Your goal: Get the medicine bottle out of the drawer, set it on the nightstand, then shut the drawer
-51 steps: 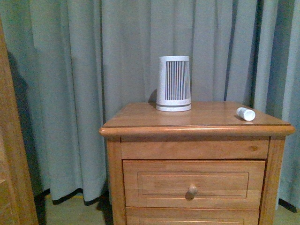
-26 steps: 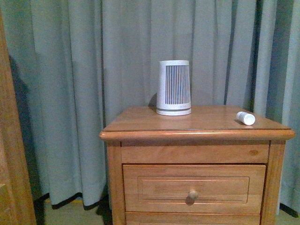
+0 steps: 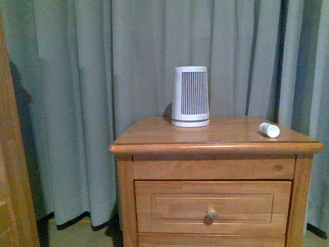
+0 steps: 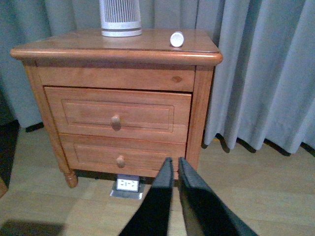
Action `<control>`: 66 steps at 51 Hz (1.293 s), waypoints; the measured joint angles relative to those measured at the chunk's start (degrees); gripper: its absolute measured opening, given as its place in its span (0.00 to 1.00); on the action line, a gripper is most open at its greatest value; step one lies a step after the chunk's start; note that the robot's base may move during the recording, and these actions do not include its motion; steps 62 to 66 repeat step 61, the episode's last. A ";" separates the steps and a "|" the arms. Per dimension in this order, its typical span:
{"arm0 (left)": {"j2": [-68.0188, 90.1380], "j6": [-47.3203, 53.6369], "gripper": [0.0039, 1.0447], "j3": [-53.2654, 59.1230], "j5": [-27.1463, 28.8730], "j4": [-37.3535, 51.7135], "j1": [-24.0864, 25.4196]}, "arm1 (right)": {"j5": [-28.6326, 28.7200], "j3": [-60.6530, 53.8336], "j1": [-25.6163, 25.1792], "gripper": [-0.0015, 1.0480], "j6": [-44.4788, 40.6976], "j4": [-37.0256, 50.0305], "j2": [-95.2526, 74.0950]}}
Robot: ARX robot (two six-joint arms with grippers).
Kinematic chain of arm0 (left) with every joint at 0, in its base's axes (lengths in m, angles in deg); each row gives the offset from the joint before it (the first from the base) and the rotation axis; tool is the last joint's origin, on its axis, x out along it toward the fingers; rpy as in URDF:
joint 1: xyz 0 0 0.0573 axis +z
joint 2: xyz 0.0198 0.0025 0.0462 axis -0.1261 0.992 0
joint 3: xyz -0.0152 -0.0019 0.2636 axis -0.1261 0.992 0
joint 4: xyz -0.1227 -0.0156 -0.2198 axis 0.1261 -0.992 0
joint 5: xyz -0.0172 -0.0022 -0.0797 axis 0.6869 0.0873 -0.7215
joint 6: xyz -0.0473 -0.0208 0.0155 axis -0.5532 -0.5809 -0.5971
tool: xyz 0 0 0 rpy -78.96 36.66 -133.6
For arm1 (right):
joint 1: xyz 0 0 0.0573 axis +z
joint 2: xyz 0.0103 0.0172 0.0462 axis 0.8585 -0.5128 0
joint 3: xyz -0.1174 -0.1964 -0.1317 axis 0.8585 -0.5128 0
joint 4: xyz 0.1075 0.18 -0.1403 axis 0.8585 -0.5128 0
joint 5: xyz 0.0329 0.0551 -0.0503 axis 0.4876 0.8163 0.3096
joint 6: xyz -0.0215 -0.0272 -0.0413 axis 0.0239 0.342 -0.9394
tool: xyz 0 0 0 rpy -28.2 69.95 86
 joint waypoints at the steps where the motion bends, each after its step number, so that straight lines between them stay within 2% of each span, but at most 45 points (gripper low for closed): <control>1: 0.00 0.00 0.94 0.00 0.00 0.00 0.00 | 0.00 0.00 0.00 0.19 -0.02 0.00 0.00; 26: 0.00 0.02 0.94 0.00 0.00 0.00 0.00 | 0.00 0.00 0.00 0.94 0.00 0.00 0.00; 66: 0.00 0.02 0.94 0.00 0.00 0.00 0.00 | 0.00 0.00 0.00 0.93 0.00 0.00 0.04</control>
